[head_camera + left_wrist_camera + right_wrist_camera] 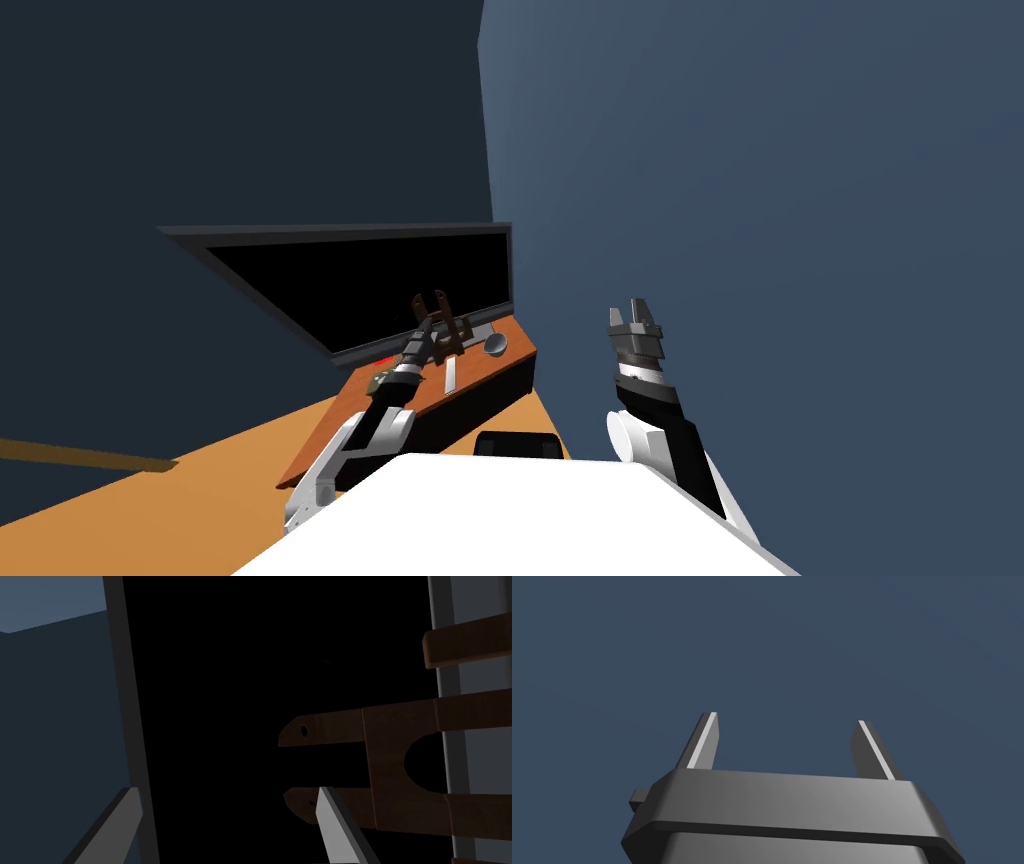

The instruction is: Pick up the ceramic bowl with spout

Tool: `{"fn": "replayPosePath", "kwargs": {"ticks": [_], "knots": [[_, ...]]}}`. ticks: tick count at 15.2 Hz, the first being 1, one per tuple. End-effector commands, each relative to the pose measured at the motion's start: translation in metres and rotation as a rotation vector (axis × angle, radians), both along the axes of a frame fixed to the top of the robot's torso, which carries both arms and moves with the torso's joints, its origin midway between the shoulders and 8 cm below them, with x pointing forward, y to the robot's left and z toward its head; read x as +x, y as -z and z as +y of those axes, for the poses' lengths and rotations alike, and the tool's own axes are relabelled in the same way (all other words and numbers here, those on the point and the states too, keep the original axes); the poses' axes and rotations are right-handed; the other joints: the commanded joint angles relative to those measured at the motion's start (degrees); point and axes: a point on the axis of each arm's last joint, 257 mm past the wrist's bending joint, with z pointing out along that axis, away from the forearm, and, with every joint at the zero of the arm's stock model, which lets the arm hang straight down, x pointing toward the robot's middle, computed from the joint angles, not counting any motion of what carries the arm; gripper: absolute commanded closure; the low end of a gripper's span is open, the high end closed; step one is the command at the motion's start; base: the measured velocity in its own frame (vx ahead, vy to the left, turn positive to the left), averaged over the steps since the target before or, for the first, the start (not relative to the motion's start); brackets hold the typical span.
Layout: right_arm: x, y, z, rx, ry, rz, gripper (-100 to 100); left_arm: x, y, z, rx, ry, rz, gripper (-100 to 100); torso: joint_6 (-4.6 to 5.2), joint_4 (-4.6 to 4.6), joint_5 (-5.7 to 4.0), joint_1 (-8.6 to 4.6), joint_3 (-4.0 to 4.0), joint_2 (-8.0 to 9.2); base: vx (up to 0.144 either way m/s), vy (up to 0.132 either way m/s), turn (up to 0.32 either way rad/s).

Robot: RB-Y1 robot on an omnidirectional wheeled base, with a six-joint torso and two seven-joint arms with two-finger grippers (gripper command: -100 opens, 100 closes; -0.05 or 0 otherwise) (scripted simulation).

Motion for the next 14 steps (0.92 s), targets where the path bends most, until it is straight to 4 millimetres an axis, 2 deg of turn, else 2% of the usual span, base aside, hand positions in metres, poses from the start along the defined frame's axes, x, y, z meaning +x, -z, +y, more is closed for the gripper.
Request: {"fn": "replayPosePath", "kwargs": {"ticks": [1, 2, 3, 4, 5, 7, 8, 10, 11, 12, 14], "knots": [[0.000, 0.000, 0.000, 0.000, 0.000, 0.000, 0, 0.006, 0.021, 0.011, -0.012, -0.020, 0.065, -100, 0.00, 0.00, 0.00, 0.00, 0.00, 0.00, 0.019, 0.032, -0.280], [0.000, 0.000, 0.000, 0.000, 0.000, 0.000, 0, 0.006, 0.023, 0.012, -0.013, -0.022, 0.073, -100, 0.04, 0.00, 0.00, 0.00, -0.01, -0.01, 0.020, 0.036, -0.226], [0.000, 0.000, 0.000, 0.000, 0.000, 0.000, 0, 0.008, 0.037, 0.019, -0.023, -0.036, 0.115, -100, 0.01, 0.00, 0.00, 0.01, -0.01, -0.02, 0.022, 0.043, -0.245], [0.000, 0.000, 0.000, 0.000, 0.000, 0.000, 0, 0.009, 0.039, 0.020, -0.024, -0.039, 0.123, -100, 0.02, -0.01, 0.01, 0.03, -0.01, -0.02, 0.018, 0.043, -0.212], [0.000, 0.000, 0.000, 0.000, 0.000, 0.000, 0, 0.010, 0.051, 0.027, -0.035, -0.051, 0.158, -100, 0.00, 0.00, 0.01, 0.04, -0.01, -0.02, 0.021, 0.043, -0.251], [0.000, 0.000, 0.000, 0.000, 0.000, 0.000, 0, 0.010, 0.055, 0.028, -0.037, -0.056, 0.174, -100, 0.00, -0.01, 0.01, 0.03, -0.01, -0.02, 0.014, 0.032, -0.138], [0.000, 0.000, 0.000, 0.000, 0.000, 0.000, 0, 0.012, 0.069, 0.035, -0.050, -0.070, 0.214, -100, -0.02, 0.00, 0.00, -0.02, 0.00, 0.00, 0.003, 0.024, -0.183], [0.000, 0.000, 0.000, 0.000, 0.000, 0.000, 0, 0.011, 0.072, 0.036, -0.052, -0.073, 0.227, -100, 0.01, 0.01, -0.01, -0.04, 0.01, 0.02, 0.005, 0.024, -0.148], [0.000, 0.000, 0.000, 0.000, 0.000, 0.000, 0, 0.012, 0.087, 0.043, -0.067, -0.089, 0.271, -100, -0.02, 0.01, -0.01, -0.06, 0.01, 0.02, 0.014, 0.022, -0.215], [0.000, 0.000, 0.000, 0.000, 0.000, 0.000, 0, 0.012, 0.089, 0.043, -0.068, -0.091, 0.280, -100, 0.02, 0.00, -0.01, -0.06, 0.00, 0.00, 0.014, 0.029, -0.239], [0.000, 0.000, 0.000, 0.000, 0.000, 0.000, 0, 0.011, 0.106, 0.051, -0.086, -0.109, 0.333, -100, 0.04, 0.00, -0.01, -0.03, -0.01, -0.01, 0.014, 0.041, -0.289]]}}
